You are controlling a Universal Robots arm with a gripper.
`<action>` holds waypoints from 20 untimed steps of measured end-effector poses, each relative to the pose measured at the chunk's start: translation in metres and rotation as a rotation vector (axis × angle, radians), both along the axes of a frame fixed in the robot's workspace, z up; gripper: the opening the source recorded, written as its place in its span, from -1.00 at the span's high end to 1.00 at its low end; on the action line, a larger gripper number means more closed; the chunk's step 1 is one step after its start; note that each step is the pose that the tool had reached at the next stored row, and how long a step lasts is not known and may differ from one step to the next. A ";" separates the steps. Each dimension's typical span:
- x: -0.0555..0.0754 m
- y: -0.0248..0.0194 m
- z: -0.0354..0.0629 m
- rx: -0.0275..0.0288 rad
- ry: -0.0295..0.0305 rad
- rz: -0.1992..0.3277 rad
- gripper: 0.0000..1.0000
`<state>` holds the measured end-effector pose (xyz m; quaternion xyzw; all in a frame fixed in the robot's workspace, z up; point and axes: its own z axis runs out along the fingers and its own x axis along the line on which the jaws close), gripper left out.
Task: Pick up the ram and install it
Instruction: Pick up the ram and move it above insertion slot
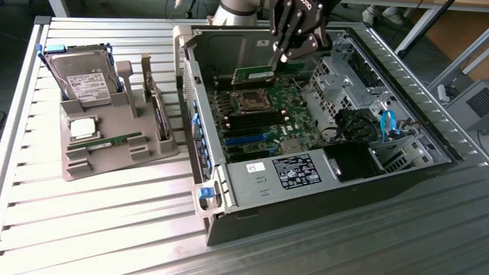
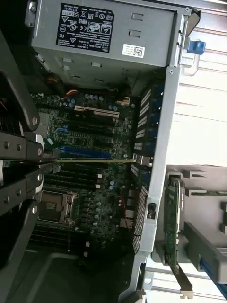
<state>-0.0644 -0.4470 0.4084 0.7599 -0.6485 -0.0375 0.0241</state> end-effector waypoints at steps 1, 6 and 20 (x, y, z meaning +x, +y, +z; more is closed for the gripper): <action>0.002 0.0000 0.0000 -0.0001 0.0004 0.000 0.77; 0.011 0.0000 0.0000 -0.0001 0.0021 0.000 0.77; 0.044 0.0000 0.0000 -0.0001 0.0123 0.000 0.77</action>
